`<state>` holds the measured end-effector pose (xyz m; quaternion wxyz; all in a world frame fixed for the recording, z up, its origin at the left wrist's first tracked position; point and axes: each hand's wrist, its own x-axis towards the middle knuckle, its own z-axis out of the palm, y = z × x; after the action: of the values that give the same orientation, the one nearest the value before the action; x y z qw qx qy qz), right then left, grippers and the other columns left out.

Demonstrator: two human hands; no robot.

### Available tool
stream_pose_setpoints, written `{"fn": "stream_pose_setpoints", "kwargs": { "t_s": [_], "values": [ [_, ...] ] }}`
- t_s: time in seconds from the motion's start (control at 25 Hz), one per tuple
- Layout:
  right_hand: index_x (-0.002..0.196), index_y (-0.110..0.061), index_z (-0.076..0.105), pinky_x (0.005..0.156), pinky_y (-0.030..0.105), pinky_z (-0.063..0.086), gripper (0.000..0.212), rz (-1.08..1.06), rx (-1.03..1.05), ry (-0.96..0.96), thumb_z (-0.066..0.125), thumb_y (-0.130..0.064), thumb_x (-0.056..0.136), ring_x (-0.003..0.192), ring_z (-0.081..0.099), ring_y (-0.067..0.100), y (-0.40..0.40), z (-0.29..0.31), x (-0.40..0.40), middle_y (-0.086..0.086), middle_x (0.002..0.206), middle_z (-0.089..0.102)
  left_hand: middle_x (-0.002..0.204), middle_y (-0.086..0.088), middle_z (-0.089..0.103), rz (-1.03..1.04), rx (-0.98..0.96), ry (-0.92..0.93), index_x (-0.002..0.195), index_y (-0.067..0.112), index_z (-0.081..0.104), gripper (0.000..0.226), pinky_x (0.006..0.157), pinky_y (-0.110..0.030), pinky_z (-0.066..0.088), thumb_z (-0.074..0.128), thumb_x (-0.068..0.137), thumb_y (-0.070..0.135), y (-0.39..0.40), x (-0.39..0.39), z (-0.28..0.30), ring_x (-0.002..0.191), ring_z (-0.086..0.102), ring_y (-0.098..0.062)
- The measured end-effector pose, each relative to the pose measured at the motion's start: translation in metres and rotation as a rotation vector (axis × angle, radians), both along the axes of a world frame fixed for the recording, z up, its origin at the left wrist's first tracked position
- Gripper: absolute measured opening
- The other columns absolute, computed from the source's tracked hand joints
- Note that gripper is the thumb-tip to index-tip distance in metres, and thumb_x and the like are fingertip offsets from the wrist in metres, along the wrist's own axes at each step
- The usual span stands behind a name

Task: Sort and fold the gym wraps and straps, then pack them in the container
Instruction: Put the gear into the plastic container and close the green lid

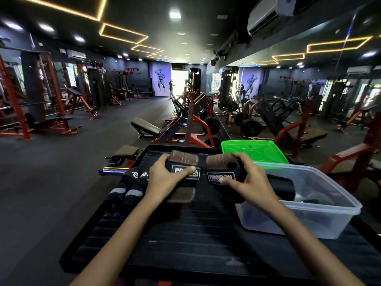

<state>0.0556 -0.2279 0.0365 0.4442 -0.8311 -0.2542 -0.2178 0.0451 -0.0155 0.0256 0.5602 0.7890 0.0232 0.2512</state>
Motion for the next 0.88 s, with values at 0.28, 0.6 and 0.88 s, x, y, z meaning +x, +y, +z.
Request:
{"fn": "stream_pose_setpoints", "kwargs": {
  "t_s": [0.28, 0.6, 0.88],
  "values": [
    [0.094, -0.016, 0.061, 0.068, 0.023, 0.044, 0.036, -0.324, 0.148, -0.023, 0.082, -0.009, 0.065, 0.078, 0.058, 0.014, -0.155, 0.048, 0.013, 0.001, 0.085, 0.066, 0.088, 0.004, 0.07, -0.144, -0.041, -0.213, 0.094, 0.017, 0.065, 0.039, 0.073, -0.012, 0.049, 0.086, 0.063, 0.027, -0.136, 0.028, 0.034, 0.076, 0.063, -0.003],
    [0.097, -0.002, 0.058, 0.067, 0.025, 0.035, 0.039, -0.518, -0.184, 0.115, 0.08, -0.019, 0.07, 0.085, 0.056, 0.02, -0.221, 0.008, 0.068, 0.009, 0.091, 0.062, 0.095, -0.004, 0.068, -0.1, 0.101, -0.167, 0.1, 0.008, 0.061, 0.049, 0.076, -0.021, 0.045, 0.085, 0.064, 0.029, -0.234, 0.064, 0.005, 0.086, 0.062, -0.016],
    [0.12, -0.009, 0.06, 0.095, 0.03, 0.043, 0.041, -0.474, -0.768, 0.259, 0.063, -0.021, 0.081, 0.116, 0.055, 0.026, -0.204, -0.032, 0.115, 0.012, 0.122, 0.062, 0.093, -0.002, 0.068, -0.086, 0.152, -0.142, 0.099, 0.01, 0.061, 0.046, 0.076, -0.023, 0.045, 0.083, 0.066, 0.033, -0.232, 0.07, -0.005, 0.087, 0.062, -0.015]
  ]
}}
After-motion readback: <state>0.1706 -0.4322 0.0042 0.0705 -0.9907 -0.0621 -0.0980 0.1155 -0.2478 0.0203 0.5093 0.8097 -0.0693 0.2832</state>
